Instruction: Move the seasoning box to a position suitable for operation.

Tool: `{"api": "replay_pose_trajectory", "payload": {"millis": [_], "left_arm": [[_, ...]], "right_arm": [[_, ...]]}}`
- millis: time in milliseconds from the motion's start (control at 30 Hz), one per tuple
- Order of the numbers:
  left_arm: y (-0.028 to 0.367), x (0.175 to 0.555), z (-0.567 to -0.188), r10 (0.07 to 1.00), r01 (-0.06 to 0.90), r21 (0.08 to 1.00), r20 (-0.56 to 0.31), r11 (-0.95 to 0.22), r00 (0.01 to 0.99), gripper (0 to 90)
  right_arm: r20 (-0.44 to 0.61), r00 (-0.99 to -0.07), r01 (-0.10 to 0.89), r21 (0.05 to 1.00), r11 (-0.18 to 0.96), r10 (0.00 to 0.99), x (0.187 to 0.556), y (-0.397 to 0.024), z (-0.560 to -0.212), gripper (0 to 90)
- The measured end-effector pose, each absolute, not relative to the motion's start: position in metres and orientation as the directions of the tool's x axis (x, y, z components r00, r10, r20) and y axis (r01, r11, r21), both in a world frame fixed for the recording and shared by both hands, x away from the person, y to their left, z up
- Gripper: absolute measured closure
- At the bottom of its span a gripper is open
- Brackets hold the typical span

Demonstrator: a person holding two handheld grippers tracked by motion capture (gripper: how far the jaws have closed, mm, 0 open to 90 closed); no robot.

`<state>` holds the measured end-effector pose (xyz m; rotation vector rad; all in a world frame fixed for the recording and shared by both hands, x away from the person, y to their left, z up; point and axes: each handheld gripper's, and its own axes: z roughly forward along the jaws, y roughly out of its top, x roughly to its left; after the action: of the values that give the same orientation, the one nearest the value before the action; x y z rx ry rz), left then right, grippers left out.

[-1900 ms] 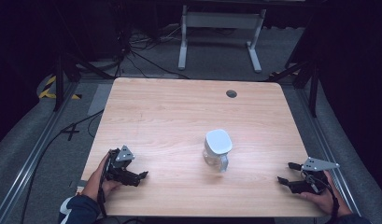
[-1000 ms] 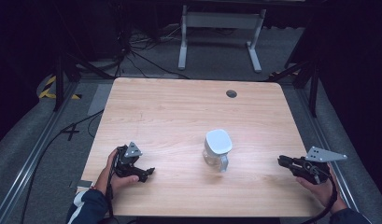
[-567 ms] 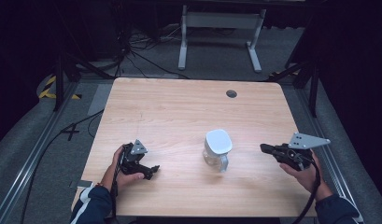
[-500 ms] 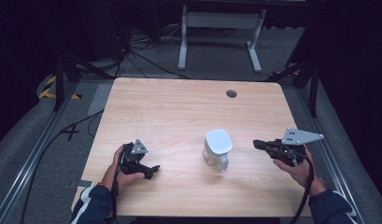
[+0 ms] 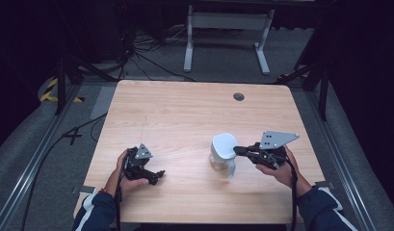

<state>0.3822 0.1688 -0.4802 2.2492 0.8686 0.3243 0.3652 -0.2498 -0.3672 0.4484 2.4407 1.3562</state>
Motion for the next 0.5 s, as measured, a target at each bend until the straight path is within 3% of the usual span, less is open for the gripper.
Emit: {"api": "replay_pose_trajectory", "payload": {"millis": [500], "left_arm": [[0.169, 0.382, -0.480, 0.672, 0.496, 0.686, -0.014, -0.532, 0.740, 0.4]], "right_arm": [[-0.080, -0.928, 0.123, 0.856, 0.502, 0.364, 0.370, -0.238, -0.373, 89.9]]}}
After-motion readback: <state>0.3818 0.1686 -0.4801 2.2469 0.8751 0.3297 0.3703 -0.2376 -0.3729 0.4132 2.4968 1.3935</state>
